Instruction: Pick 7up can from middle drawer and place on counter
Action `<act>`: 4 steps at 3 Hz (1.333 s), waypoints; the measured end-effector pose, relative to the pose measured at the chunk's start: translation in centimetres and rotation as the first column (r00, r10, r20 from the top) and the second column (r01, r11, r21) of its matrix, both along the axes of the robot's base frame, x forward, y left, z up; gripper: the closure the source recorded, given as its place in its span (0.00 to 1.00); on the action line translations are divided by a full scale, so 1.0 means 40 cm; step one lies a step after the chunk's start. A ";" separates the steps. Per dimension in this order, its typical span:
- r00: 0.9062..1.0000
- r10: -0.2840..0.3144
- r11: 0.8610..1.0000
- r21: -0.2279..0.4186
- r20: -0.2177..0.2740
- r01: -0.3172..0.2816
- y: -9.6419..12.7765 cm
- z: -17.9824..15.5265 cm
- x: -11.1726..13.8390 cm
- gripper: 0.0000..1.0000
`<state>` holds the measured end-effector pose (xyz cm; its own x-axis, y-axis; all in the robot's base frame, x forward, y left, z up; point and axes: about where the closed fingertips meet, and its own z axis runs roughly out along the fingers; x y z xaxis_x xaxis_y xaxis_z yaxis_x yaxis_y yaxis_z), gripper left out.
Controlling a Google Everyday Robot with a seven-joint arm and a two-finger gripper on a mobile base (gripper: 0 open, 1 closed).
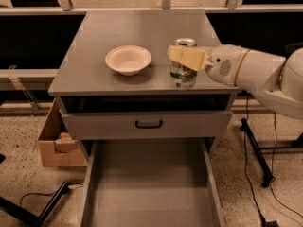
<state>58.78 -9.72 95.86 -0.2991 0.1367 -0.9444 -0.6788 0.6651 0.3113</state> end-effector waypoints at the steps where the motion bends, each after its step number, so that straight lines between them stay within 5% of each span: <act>1: 0.998 -0.054 0.998 0.025 0.022 0.053 0.009 0.070 0.107 1.00; 3: 0.968 -0.224 0.969 0.131 0.113 0.209 0.017 0.224 0.469 1.00; 4: 0.964 -0.238 0.958 0.194 0.121 0.212 0.098 0.222 0.619 1.00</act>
Offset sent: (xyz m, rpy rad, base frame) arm 0.2270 -0.0060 0.1256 0.1260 -0.1711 -0.2870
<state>83.56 -5.79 104.73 -0.1058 0.3545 -0.9291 -0.5635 0.7484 0.3497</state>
